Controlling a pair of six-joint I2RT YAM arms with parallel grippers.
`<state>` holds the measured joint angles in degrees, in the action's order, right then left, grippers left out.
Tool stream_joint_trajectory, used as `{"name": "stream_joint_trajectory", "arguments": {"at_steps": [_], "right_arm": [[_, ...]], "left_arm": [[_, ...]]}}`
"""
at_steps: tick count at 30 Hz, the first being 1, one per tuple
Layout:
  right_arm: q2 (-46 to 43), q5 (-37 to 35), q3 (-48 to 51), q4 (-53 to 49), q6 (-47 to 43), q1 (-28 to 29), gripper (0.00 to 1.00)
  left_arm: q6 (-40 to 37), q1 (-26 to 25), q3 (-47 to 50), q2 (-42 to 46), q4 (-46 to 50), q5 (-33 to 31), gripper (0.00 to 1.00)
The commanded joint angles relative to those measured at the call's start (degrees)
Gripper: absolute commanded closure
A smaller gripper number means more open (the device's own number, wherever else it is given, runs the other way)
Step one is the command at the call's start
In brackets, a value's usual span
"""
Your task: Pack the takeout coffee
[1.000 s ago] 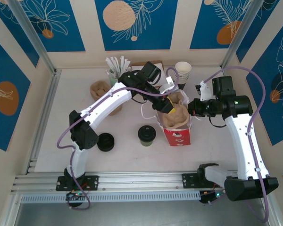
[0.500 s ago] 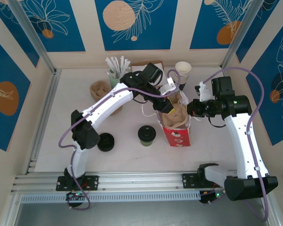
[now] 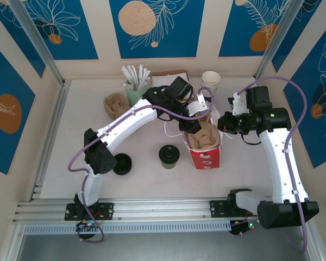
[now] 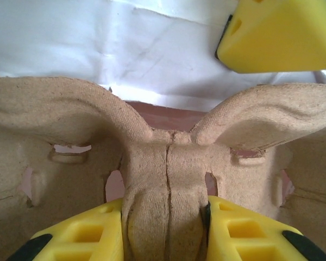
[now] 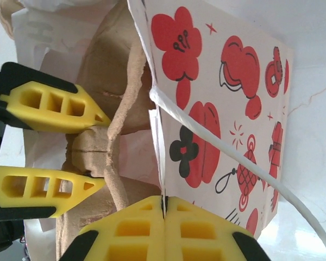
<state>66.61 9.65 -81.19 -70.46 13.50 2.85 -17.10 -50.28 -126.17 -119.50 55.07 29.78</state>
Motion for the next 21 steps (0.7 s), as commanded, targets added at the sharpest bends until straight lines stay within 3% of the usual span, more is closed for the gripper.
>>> {"name": "stream_joint_trajectory", "arguments": {"at_steps": [1, 11, 13, 18, 21], "right_arm": [[0.78, -0.64, -2.06, -0.66, 2.13, -0.48, 1.00], [2.30, -3.22, -5.38, -2.66, 3.04, -0.66, 0.91], [2.14, -1.56, -5.82, -2.76, 3.39, -0.81, 0.86], [1.20, 1.20, -8.72, -5.49, 4.30, -2.39, 0.64], [-0.13, 2.92, -12.33, -9.06, 5.29, -3.79, 0.61]], "left_arm": [[-1.98, -1.29, -1.17, -1.00, 1.40, -1.13, 0.69], [-0.20, -1.40, -1.54, -1.26, 0.79, -6.01, 0.69], [0.93, -1.49, -1.91, -1.55, 0.46, -8.67, 0.69], [3.08, -1.53, -4.01, -2.70, 0.99, -8.47, 0.69], [5.39, -1.71, -5.28, -3.32, 0.96, -8.60, 0.69]]}}
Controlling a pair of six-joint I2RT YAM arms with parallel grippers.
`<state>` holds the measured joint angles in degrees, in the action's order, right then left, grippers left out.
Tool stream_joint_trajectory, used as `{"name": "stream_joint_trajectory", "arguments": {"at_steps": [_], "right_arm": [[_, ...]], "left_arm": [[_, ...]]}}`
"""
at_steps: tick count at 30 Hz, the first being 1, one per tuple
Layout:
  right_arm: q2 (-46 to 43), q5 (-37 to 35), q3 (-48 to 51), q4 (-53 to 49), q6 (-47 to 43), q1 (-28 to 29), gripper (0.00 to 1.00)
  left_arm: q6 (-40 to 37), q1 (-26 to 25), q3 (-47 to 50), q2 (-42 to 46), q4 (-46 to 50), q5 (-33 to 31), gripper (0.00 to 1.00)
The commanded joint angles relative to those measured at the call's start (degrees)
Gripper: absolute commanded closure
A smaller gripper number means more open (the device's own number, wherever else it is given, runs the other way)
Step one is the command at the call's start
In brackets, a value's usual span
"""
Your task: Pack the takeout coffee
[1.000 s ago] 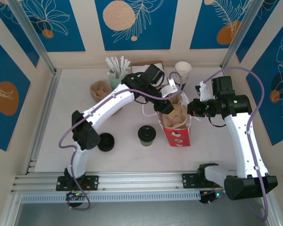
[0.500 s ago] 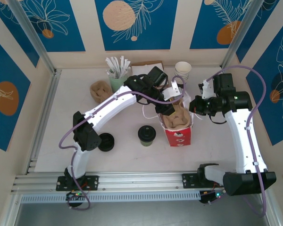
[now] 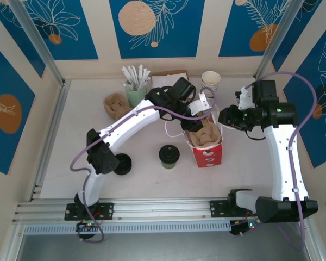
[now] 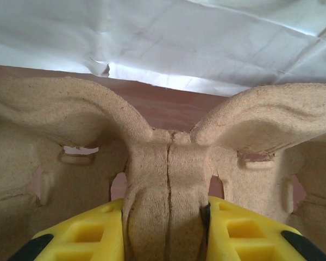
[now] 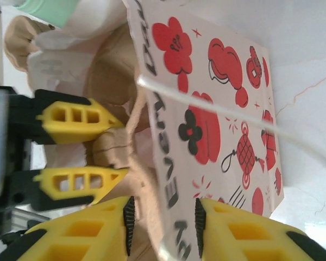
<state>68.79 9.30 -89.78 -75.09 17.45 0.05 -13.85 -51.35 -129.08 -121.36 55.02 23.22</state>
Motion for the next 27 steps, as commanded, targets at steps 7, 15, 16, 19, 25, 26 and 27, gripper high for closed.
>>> {"name": "stream_joint_trajectory", "arguments": {"at_steps": [7, 15, 16, 19, 25, 26, 27], "right_arm": [[-7.93, 7.71, -4.17, -9.81, 9.34, -1.64, 0.61], [-16.64, 9.38, 8.83, -7.80, 17.75, -1.45, 0.67], [-17.43, 8.70, 10.47, -7.23, 18.31, -1.51, 0.67], [-19.60, 7.99, 15.64, -3.95, 20.57, -1.46, 0.67], [-22.86, 8.10, 23.09, 4.66, 24.61, -1.47, 0.64], [-23.15, 8.25, 23.87, 5.95, 25.17, -1.47, 0.64], [-23.47, 9.17, 24.59, 7.51, 25.70, -1.46, 0.64]], "left_arm": [[8.13, -0.50, -4.45, -2.17, 1.06, -4.69, 0.69], [10.02, -0.85, -6.32, -3.56, 3.01, -7.54, 0.69], [10.13, -0.88, -6.53, -3.70, 3.24, -7.38, 0.69], [10.66, -0.85, -6.54, -3.80, 2.90, -6.58, 0.69], [10.99, -0.90, -6.54, -3.75, 2.63, -6.02, 0.69], [11.03, -0.85, -6.54, -3.71, 2.63, -5.91, 0.69], [11.09, -0.88, -6.54, -3.71, 2.63, -5.76, 0.69]]}}
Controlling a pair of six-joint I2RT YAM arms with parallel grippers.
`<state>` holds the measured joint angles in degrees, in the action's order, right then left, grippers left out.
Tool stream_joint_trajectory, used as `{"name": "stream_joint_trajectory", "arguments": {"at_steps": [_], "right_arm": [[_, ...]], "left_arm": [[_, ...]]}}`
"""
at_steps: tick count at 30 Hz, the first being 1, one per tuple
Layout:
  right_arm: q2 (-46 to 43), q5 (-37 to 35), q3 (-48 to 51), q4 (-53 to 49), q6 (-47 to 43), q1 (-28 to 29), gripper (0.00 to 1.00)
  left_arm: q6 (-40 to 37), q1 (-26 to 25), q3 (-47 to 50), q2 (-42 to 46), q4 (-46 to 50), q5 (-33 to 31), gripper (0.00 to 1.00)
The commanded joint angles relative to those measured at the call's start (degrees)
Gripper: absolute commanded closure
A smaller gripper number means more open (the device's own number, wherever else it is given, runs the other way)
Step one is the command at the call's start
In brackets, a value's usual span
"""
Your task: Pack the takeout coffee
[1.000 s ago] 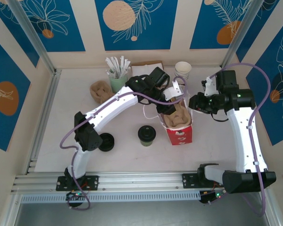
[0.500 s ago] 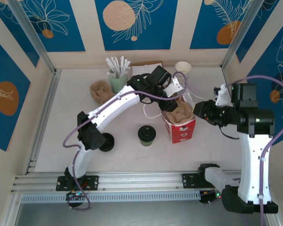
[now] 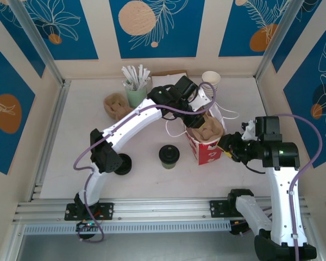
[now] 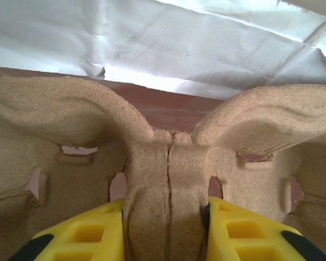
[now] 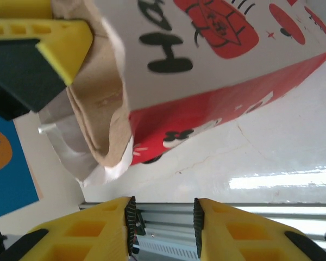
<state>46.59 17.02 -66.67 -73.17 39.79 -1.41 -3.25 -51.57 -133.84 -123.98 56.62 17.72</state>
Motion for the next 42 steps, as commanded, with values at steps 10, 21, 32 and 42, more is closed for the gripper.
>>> {"name": "stream_joint_trajectory", "arguments": {"at_steps": [10, 21, 32, 42], "right_arm": [[-1.76, 2.12, 4.69, 11.76, 4.99, -0.77, 0.67], [-2.35, 3.02, 5.85, 13.05, 3.89, -2.43, 0.96], [-1.99, 5.60, 2.08, 4.38, 1.46, -3.25, 1.00], [-0.46, 9.55, 1.11, 2.77, 0.49, -3.77, 1.00]], "left_arm": [[0.35, -0.64, -1.77, -1.05, 1.56, 0.01, 0.69], [0.78, -0.64, -1.77, -1.00, 1.21, -0.01, 0.70], [0.27, -0.55, -3.48, -2.08, 2.83, -6.59, 0.70], [-3.35, -0.76, -4.12, -3.32, 4.55, -7.63, 0.70]]}}
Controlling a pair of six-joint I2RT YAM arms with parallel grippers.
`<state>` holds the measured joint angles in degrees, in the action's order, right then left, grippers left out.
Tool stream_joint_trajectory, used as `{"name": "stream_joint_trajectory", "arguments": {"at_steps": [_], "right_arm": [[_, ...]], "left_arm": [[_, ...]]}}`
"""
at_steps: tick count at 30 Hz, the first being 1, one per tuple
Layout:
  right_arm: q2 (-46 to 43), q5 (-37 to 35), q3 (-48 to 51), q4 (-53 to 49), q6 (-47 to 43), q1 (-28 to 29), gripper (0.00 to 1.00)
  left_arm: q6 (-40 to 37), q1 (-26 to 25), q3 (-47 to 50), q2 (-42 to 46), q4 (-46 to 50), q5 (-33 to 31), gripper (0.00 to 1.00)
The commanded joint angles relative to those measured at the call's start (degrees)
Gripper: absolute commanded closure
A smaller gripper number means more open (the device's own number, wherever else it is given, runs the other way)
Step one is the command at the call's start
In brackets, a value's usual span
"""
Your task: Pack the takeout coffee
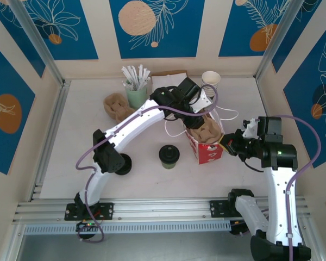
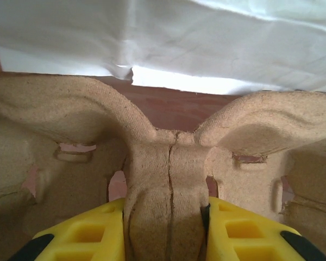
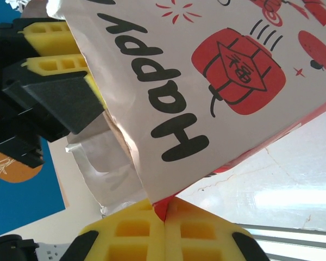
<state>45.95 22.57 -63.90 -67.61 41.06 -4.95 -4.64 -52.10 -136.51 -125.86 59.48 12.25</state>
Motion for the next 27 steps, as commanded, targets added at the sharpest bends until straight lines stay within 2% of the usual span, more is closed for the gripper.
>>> {"name": "stream_joint_trajectory", "arguments": {"at_steps": [1, 7, 12, 20, 23, 27], "right_arm": [[0.48, 4.52, -1.58, -2.27, -0.54, -0.23, 1.00], [2.42, 6.10, -2.72, 0.22, -0.36, -0.41, 1.00], [4.65, 5.40, -5.00, -0.41, -2.58, -0.52, 0.82], [8.16, -3.79, -13.48, -4.55, -10.17, -4.10, 0.59], [9.04, -3.79, -13.36, -1.66, -11.59, -5.59, 0.54], [10.04, -0.02, -11.10, 4.14, -12.34, -5.62, 0.49]], "left_arm": [[-2.53, -0.32, -1.25, -1.49, 1.63, -1.53, 0.70], [-5.30, -0.79, 0.75, -1.38, -0.51, 1.30, 0.70], [-7.45, -1.00, 0.99, -1.84, -1.48, 2.70, 0.69], [-9.74, -1.07, 0.89, -2.78, -0.33, 2.03, 0.68], [-9.72, -1.08, 0.81, -2.86, -0.42, 2.29, 0.68], [-9.61, -1.08, 0.69, -2.55, -0.43, 2.25, 0.68]]}}
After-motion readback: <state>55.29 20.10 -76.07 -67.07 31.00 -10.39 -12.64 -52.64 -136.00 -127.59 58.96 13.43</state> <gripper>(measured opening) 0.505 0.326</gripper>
